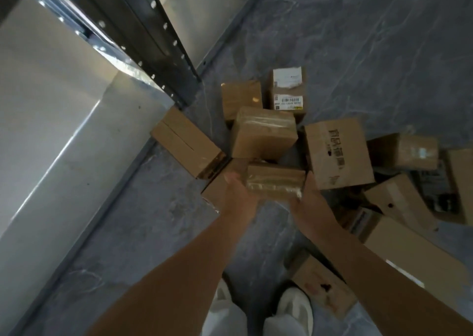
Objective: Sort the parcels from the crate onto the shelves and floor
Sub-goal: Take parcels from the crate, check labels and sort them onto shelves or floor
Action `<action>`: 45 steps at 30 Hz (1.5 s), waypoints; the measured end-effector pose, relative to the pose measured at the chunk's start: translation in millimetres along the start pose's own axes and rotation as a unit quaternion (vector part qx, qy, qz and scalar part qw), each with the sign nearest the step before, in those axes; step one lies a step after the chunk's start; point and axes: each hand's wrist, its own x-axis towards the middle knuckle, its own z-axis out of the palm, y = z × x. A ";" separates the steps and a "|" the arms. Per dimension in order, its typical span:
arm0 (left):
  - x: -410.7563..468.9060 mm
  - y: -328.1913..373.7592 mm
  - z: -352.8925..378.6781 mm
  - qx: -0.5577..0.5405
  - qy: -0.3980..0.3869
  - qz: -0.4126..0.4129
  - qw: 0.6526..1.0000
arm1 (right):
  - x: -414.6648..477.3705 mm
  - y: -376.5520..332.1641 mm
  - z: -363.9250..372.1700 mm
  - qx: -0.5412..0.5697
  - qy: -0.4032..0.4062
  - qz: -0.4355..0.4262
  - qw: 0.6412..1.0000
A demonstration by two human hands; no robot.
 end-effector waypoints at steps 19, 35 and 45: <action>-147.3 129.4 -221.7 -0.300 0.087 0.095 0.945 | -164.5 -193.1 -133.5 0.158 0.138 -0.183 0.960; -580.9 278.9 -554.3 -0.314 0.381 0.346 0.798 | -591.0 -439.8 -334.0 0.239 -0.035 -0.450 0.859; -750.0 116.1 -632.5 -0.409 0.457 0.352 0.707 | -784.8 -495.1 -200.4 0.150 -0.252 -0.486 0.823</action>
